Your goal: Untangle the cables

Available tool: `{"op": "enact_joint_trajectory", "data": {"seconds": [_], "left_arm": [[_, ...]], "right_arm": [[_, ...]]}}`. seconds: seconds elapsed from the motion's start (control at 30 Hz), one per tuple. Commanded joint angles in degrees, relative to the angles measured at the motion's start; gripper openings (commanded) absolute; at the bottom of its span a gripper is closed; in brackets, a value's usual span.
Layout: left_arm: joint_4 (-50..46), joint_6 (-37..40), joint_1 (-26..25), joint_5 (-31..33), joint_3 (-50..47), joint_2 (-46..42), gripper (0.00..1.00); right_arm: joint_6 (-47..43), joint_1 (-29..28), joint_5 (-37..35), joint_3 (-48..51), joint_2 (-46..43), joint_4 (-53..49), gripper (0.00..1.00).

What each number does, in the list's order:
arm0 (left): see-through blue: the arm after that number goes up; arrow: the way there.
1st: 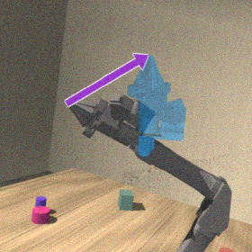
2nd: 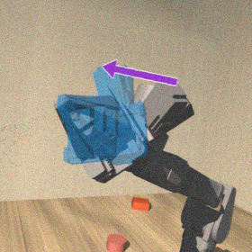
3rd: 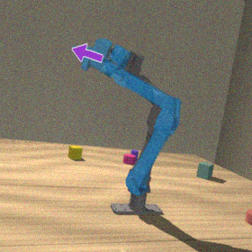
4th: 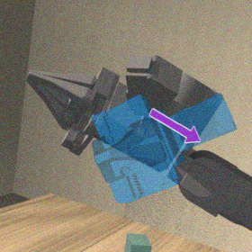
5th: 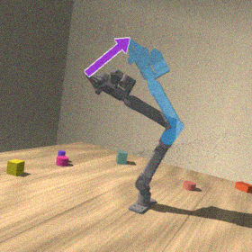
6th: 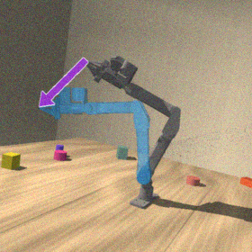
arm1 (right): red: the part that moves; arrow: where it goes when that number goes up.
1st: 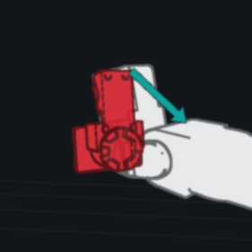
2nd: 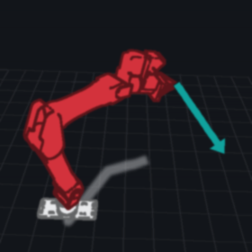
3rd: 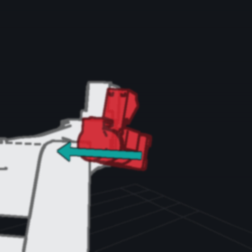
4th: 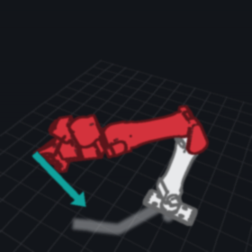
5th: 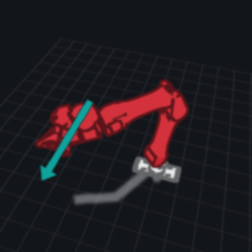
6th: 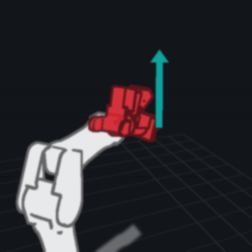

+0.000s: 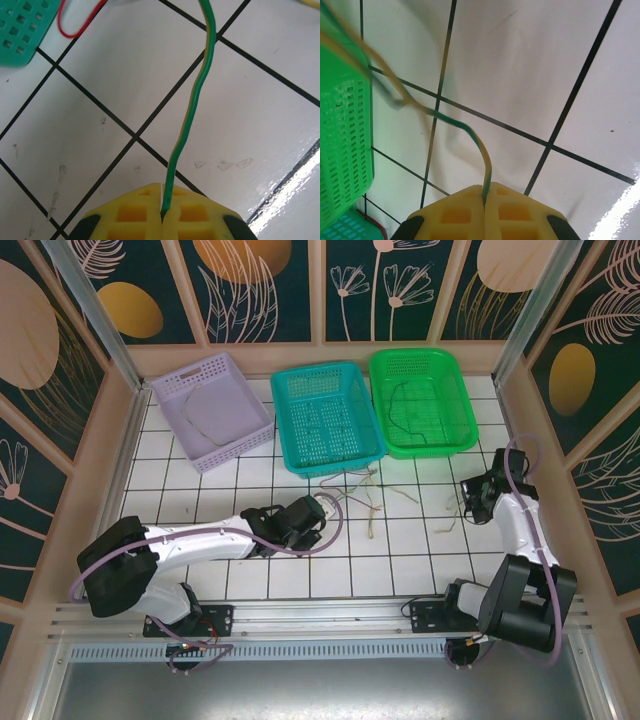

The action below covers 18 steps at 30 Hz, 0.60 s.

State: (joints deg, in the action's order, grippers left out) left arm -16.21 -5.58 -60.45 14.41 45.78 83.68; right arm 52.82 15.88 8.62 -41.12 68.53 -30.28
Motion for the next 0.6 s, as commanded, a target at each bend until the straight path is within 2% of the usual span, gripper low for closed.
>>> {"op": "enact_joint_trajectory", "data": {"seconds": [0.0, 0.17, 0.2, 0.3, 0.4, 0.5, 0.57], "left_arm": [[-1.83, 0.13, -0.11, 1.46, 1.46, 0.87, 0.0], [-2.88, 0.66, -0.11, 1.37, 2.44, 2.46, 0.0], [-3.25, 0.66, -0.11, 1.17, 2.93, 2.86, 0.05], [-3.65, -0.27, -0.11, 0.69, 4.15, 3.25, 0.33], [-3.31, -2.53, -0.11, 1.46, 5.42, 1.45, 0.53], [-3.13, -5.93, -0.11, 1.63, 7.47, -0.46, 0.63], [-3.26, -8.41, -0.11, 1.81, 9.3, -1.03, 0.64]], "right_arm": [[0.19, 0.17, 0.36, 0.61, -0.66, 1.17, 0.0], [0.68, -0.95, 0.12, -0.02, -5.0, -1.03, 0.0], [0.95, -1.66, -0.31, -0.58, -6.3, -1.7, 0.0], [1.89, -4.85, -1.97, -2.89, -10.51, -2.45, 0.0], [0.5, -8.18, -1.29, -5.28, -13.76, -0.75, 0.0], [-2.57, -11.06, 3.27, -5.62, -16.61, 5.09, 0.0], [-4.12, -12.52, 8.12, -4.89, -17.9, 9.86, 0.0]]}}
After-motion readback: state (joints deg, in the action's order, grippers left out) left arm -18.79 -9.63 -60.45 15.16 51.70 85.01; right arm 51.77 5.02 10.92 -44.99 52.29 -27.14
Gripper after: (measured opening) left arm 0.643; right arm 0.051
